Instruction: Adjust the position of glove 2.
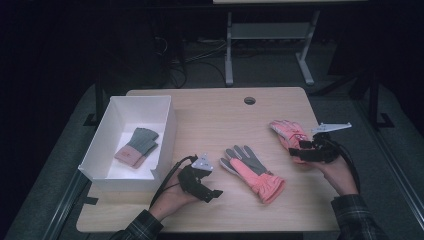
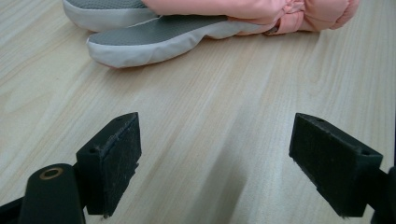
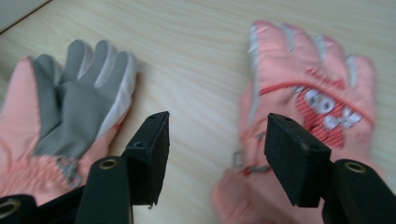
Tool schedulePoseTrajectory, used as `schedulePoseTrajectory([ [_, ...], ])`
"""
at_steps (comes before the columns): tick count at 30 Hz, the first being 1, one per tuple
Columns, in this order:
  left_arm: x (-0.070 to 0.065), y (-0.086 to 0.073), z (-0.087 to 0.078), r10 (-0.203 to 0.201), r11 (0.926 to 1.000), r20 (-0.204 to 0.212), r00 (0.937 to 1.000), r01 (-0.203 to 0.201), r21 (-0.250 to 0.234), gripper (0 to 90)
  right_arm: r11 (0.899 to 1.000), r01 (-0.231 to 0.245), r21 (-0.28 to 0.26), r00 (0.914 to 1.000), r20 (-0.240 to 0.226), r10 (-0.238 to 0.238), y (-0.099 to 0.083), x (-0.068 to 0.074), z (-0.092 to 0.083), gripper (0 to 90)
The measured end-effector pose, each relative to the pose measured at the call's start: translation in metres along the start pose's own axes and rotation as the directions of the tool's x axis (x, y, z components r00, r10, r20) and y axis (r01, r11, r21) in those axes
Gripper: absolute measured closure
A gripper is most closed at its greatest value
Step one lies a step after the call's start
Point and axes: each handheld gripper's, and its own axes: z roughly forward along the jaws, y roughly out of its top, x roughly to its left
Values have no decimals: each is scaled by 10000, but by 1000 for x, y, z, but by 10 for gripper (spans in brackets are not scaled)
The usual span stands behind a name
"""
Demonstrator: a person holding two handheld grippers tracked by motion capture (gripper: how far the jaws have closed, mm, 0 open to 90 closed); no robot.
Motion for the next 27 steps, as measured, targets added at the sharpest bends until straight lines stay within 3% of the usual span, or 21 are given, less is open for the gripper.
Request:
schedulePoseTrajectory([
  [8,0,-1,3,-176,9998,49,9998,176,-36,163,10000,-31,-69,9984,565,35,19,-21,16,468],
  [16,1,0,3,-104,9999,20,9999,104,22,163,9986,-469,234,9961,756,450,15,-44,27,490],
  [21,0,-1,4,-199,9998,-2,9998,199,16,164,9970,-496,591,9971,602,460,8,-48,35,514],
  [27,0,0,4,-146,9999,-36,9999,146,81,164,9940,-97,1089,9952,982,-10,6,-42,47,612],
])
